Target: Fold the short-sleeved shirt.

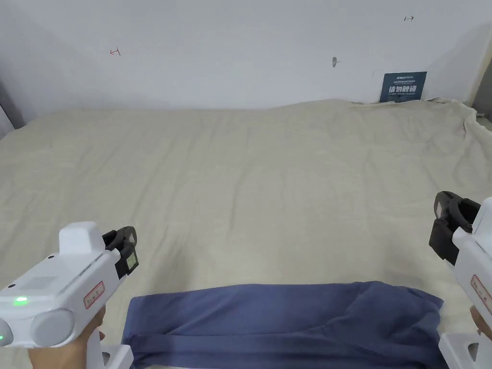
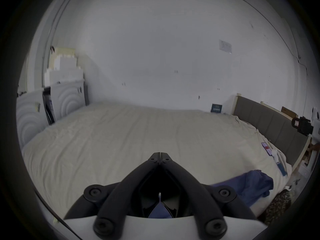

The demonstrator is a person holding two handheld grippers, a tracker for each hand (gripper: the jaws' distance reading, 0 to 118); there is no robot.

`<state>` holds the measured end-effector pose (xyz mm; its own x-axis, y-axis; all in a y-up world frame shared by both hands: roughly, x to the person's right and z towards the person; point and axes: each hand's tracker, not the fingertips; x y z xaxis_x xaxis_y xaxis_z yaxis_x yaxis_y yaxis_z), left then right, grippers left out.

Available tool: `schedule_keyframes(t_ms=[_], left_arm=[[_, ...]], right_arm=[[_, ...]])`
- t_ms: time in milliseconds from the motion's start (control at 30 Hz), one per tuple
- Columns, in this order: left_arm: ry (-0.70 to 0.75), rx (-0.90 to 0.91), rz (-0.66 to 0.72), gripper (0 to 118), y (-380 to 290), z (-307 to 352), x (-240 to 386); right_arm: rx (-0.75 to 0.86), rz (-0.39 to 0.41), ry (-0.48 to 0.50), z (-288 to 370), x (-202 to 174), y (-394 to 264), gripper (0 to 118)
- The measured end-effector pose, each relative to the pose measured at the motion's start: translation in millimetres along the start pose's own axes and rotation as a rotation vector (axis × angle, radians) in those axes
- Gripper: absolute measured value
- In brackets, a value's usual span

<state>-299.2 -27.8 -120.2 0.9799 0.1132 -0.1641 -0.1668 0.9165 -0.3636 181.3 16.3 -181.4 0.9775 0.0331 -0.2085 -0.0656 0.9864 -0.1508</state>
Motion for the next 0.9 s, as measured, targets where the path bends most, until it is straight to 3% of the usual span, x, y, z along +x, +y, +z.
schedule_keyframes(t_ms=[267,367,500,900], left_arm=[[-0.115,-0.346,0.216,0,-18.4,-50.9,-66.7],[-0.136,-0.467,0.262,17,-29.2,-63.3,-81.3],[-0.166,-0.574,0.291,62,-47.4,-77.7,-99.0],[-0.132,-0.736,0.327,63,-102.3,-117.9,-129.6]], right_arm=[[-0.033,0.012,-0.005,-6.3,2.8,-4.0,0],[-0.05,0.014,-0.009,-9.0,3.4,-7.4,0],[-0.072,0.018,-0.016,-11.7,1.9,-10.4,0],[-0.124,0.03,-0.029,-22.2,0.0,-19.7,0]])
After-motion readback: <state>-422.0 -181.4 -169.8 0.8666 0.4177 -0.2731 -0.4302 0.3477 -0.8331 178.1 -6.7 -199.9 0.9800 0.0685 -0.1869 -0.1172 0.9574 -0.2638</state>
